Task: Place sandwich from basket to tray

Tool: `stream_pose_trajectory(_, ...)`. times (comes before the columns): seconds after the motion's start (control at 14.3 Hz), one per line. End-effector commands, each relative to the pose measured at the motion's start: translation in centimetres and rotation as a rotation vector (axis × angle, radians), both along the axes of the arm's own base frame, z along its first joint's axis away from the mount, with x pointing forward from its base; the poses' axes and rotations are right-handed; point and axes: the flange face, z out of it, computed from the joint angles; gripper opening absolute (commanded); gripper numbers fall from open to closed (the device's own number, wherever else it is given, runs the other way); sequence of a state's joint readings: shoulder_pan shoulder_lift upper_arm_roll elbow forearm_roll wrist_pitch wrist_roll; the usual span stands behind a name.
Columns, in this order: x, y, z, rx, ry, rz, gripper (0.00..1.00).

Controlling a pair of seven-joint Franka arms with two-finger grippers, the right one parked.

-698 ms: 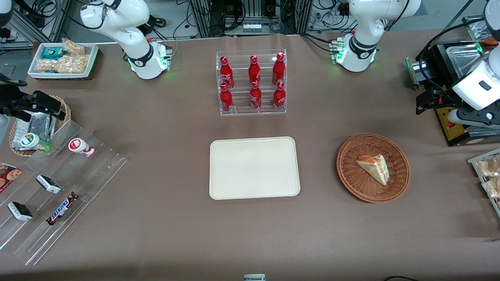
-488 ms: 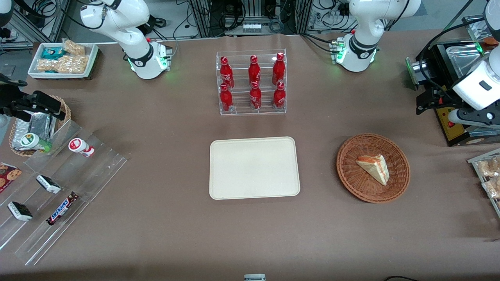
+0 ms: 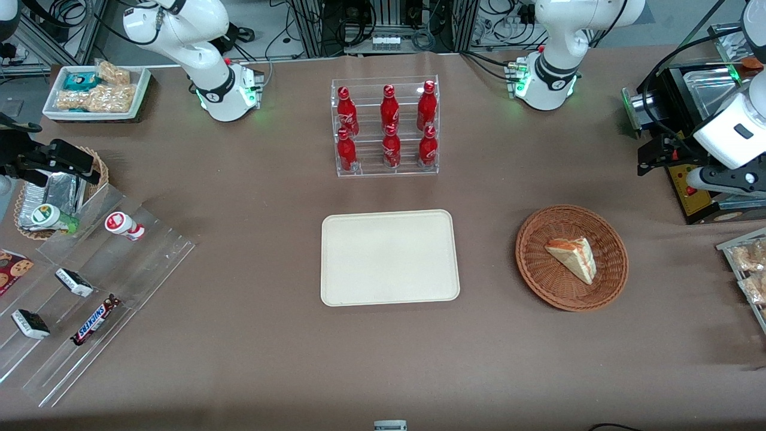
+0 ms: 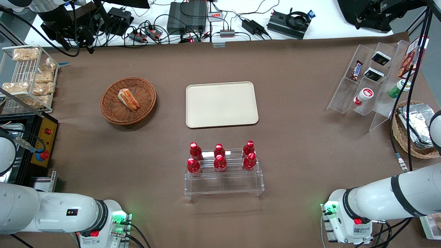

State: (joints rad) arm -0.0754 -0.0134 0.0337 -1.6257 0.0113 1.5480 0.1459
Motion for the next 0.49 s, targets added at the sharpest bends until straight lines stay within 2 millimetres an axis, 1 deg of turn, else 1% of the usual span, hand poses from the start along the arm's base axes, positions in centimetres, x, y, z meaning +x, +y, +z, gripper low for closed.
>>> stream_pose_trajectory(0.0, 0.1, 0.1, 0.1, 0.016, 0.003, -0.009, 1.00)
stream_pose_trajectory(0.07, 0.1, 0.1, -0.1, 0.016, 0.004, -0.006, 1.00)
stream_pose_trajectory(0.21, 0.6, 0.1, -1.3, 0.018, 0.027, -0.002, 1.00)
stream_pose_trajectory(0.42, 1.7, 0.3, -3.8, 0.018, 0.061, 0.012, 1.00)
